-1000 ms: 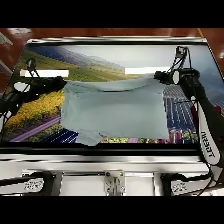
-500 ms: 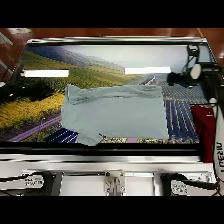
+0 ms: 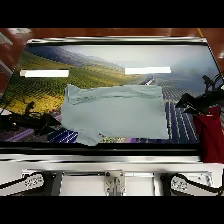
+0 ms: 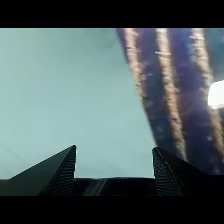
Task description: Fold the shirts.
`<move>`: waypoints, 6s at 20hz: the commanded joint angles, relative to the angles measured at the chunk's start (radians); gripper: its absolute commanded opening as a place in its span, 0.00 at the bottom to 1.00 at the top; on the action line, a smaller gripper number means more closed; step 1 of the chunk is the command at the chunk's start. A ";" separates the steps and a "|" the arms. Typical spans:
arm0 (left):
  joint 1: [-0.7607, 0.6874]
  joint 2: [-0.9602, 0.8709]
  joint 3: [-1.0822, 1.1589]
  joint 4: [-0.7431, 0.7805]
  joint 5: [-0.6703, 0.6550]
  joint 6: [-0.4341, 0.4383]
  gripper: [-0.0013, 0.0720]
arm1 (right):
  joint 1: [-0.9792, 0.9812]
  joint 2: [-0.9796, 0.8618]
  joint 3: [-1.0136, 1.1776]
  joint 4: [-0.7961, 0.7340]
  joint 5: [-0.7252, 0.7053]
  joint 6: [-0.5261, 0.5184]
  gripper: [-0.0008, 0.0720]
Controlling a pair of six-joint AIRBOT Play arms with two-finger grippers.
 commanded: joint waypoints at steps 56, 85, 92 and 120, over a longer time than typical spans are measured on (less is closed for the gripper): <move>-0.167 0.661 1.378 0.321 -0.110 -0.269 0.06 | 0.059 0.800 0.619 -0.197 0.031 -0.066 0.09; -0.310 -0.198 0.481 0.027 0.450 -0.054 0.07 | 0.253 -0.261 0.047 0.045 -0.659 0.050 0.09; -0.093 -0.200 0.590 0.180 -0.138 -0.124 0.89 | 0.135 -0.075 0.047 -0.161 -0.234 -0.006 0.83; -0.057 -0.168 -0.004 0.004 0.028 0.061 0.07 | -0.154 0.127 -0.525 0.085 -0.010 -0.050 0.95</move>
